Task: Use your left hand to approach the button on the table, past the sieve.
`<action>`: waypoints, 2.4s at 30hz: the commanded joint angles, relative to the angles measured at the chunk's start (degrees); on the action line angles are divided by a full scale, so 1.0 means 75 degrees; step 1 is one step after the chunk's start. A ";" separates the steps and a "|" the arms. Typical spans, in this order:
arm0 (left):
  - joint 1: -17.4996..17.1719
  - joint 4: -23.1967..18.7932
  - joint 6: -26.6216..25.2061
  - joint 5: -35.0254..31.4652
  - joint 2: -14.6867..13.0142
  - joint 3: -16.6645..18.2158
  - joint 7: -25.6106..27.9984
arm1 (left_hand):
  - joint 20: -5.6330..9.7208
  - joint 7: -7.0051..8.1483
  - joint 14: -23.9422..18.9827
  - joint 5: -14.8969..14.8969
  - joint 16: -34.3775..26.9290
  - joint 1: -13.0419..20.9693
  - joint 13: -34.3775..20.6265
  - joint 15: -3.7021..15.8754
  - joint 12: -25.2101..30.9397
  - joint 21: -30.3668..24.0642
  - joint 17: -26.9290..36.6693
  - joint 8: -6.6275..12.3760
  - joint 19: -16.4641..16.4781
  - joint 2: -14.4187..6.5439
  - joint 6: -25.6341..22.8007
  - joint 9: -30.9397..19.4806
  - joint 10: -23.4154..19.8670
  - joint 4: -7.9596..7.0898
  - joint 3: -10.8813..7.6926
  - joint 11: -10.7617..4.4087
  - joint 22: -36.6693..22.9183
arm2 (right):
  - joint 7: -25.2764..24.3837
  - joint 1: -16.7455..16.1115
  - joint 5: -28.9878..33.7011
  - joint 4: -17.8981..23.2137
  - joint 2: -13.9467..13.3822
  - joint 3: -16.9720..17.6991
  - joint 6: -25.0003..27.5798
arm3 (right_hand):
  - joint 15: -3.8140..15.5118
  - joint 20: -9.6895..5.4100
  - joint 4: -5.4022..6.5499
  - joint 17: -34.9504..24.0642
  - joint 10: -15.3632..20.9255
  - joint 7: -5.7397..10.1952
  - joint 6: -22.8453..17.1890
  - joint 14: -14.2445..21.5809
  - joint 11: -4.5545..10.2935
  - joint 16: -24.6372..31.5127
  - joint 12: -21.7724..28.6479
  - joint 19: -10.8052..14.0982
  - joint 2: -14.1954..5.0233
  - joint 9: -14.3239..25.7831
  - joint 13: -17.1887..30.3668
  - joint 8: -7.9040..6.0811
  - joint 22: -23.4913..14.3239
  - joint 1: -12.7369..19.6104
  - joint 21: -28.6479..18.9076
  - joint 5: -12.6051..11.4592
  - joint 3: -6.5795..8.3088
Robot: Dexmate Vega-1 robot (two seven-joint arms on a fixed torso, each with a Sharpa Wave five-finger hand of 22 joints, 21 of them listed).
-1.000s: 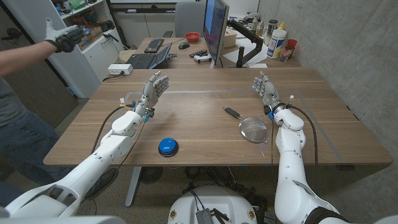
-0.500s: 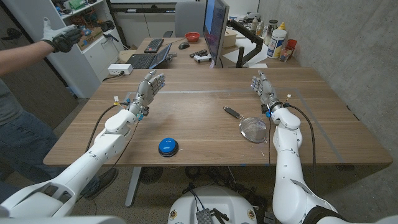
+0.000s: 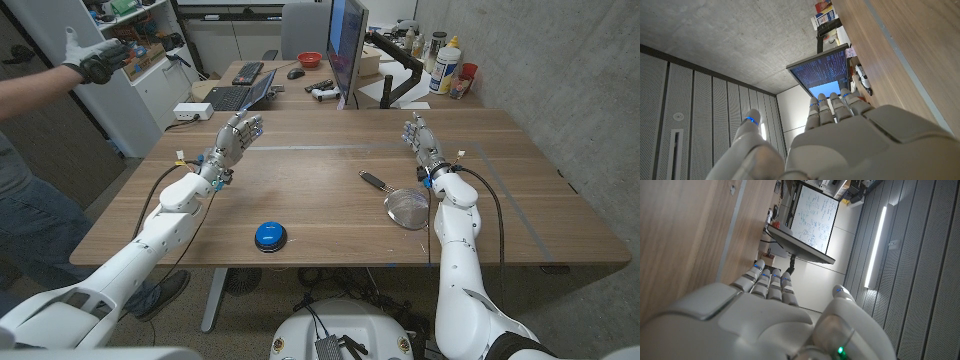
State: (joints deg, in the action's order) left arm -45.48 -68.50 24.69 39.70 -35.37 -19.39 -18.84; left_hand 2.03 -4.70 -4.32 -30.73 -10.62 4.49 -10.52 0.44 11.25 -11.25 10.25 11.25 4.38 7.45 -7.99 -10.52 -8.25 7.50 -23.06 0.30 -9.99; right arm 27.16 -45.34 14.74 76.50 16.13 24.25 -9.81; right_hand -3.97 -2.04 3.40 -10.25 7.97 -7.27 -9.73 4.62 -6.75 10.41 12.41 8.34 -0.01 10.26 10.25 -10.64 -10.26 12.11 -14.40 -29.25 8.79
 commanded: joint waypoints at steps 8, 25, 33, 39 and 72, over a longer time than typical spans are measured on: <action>0.0220 0.0384 0.0715 0.0004 -0.0204 0.0038 -0.0951 | 0.0189 0.0013 -0.0075 -0.0051 -0.0037 0.0111 -0.0025 0.0002 0.0032 -0.0014 0.0016 0.0017 0.0013 0.0019 -0.0004 -0.0031 -0.0068 0.0070 -0.0021 -0.0011 -0.0042 | -0.0422 -0.0013 0.0130 0.0036 0.0059 -0.0219 -0.0251 | 0.0018 -0.0025 -0.0028 -0.0019 0.0080 0.0058 -0.0023 0.0072 -0.0011 0.0024 -0.0016 0.0088 -0.0036 0.0026 0.0045 -0.0043 -0.0028 0.0050 0.0026 -0.0053 -0.0035; 0.0169 0.0463 0.1198 -0.0289 -0.0440 -0.0015 -0.1196 | 0.0124 0.0037 -0.0060 -0.0073 -0.0029 0.0207 -0.0026 0.0007 0.0021 -0.0002 0.0017 0.0019 -0.0029 0.0002 0.0002 -0.0033 -0.0036 0.0102 -0.0027 -0.0024 -0.0043 | -0.0539 -0.0035 0.0135 0.0119 0.0055 -0.0301 -0.0314 | 0.0013 -0.0023 -0.0038 -0.0018 0.0082 0.0072 -0.0025 0.0077 -0.0001 0.0023 -0.0021 0.0101 -0.0039 0.0027 0.0045 -0.0044 -0.0030 0.0046 0.0049 -0.0080 -0.0056; 0.0085 0.0424 0.1524 -0.0409 -0.0605 0.0009 -0.1287 | 0.0094 0.0028 -0.0021 -0.0082 -0.0015 0.0267 -0.0027 -0.0010 0.0000 0.0001 0.0017 0.0008 -0.0049 -0.0019 0.0039 -0.0034 0.0029 0.0116 -0.0037 0.0004 -0.0045 | -0.0531 -0.0077 0.0221 0.0306 0.0052 -0.0361 -0.0120 | 0.0012 -0.0020 -0.0042 -0.0018 0.0084 0.0083 -0.0024 0.0081 0.0003 0.0023 -0.0024 0.0106 -0.0044 0.0027 0.0045 -0.0044 -0.0030 0.0045 0.0060 -0.0093 -0.0065; 0.0028 0.0439 0.1733 -0.0402 -0.0644 0.0060 -0.1304 | 0.0086 0.0028 -0.0018 -0.0086 -0.0016 0.0295 -0.0028 -0.0023 0.0000 -0.0002 0.0017 0.0008 -0.0048 -0.0027 0.0042 -0.0035 0.0037 0.0123 -0.0041 -0.0015 -0.0045 | -0.0537 -0.0102 0.0274 0.0422 0.0060 -0.0403 -0.0027 | 0.0015 -0.0019 -0.0046 -0.0018 0.0092 0.0084 -0.0020 0.0081 -0.0001 0.0022 -0.0023 0.0112 -0.0046 0.0027 0.0045 -0.0043 -0.0031 0.0043 0.0069 -0.0102 -0.0073; -0.0138 0.0531 0.3098 -0.0238 -0.0734 0.0217 -0.1973 | 0.0058 0.0053 -0.0057 -0.0102 -0.0034 0.0468 -0.0030 -0.0038 0.0006 -0.0017 0.0020 0.0017 -0.0035 -0.0058 0.0054 -0.0039 0.0065 0.0155 -0.0055 0.0009 -0.0049 | -0.0669 -0.0349 0.0287 0.0724 0.0229 -0.0504 0.0004 | -0.0027 0.0025 -0.0064 -0.0019 0.0091 0.0068 -0.0022 0.0084 -0.0067 0.0019 -0.0033 0.0132 -0.0060 0.0028 0.0047 -0.0045 -0.0035 0.0032 0.0116 -0.0153 -0.0120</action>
State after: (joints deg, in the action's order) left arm -45.68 -64.03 45.43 37.26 -40.50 -18.15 -32.49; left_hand 2.03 -4.49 -4.32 -31.15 -10.61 7.28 -10.52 0.44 11.25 -11.25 10.25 11.25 4.38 7.22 -7.78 -10.52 -7.92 8.31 -23.21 0.39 -10.27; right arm 22.48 -47.55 16.98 81.63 17.57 20.69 -9.44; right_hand -3.98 -1.84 2.95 -10.25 8.29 -7.06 -9.93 4.62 -7.07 10.41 12.41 8.96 -0.01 10.25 10.36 -10.64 -10.26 12.11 -13.52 -29.91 7.97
